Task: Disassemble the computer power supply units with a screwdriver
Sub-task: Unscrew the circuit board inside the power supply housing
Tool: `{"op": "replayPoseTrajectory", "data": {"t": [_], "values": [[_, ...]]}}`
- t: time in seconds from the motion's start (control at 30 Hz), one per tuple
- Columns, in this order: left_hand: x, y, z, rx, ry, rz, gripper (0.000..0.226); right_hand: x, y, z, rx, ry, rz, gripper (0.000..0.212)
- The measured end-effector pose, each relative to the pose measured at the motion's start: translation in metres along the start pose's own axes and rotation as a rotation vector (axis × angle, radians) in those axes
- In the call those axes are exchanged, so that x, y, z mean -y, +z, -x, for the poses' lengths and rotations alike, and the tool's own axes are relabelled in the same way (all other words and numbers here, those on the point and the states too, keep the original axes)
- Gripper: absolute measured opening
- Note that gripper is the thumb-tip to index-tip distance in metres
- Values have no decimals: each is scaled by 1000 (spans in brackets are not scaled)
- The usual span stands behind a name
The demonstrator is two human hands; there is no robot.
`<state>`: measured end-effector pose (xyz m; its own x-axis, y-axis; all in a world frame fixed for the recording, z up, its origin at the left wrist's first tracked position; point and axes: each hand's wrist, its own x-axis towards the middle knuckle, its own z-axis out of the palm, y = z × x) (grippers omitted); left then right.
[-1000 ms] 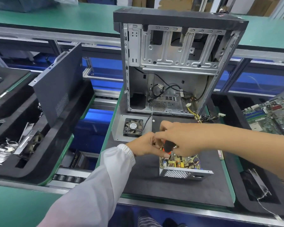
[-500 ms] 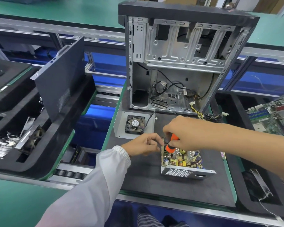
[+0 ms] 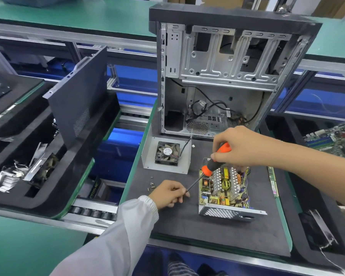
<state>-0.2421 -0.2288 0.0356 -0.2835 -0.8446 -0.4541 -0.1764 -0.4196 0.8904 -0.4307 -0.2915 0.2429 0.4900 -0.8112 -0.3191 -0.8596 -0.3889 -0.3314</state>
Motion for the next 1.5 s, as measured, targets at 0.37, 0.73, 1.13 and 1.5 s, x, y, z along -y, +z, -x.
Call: {"op": "replayPoseTrajectory", "data": {"t": [0.37, 0.73, 1.13, 1.5], "values": [[11, 41, -6, -243, 207, -527, 10, -5, -5, 6, -11, -5, 160, 16], [13, 60, -9, -388, 182, -563, 9, -7, -3, 14, -8, -30, 224, 19], [11, 58, -2, -409, 218, -443, 19, -8, 3, 13, -17, -58, 251, 20], [-36, 33, 8, -80, -54, 1389, 6, -12, -2, 15, -65, -45, 171, 19]]}}
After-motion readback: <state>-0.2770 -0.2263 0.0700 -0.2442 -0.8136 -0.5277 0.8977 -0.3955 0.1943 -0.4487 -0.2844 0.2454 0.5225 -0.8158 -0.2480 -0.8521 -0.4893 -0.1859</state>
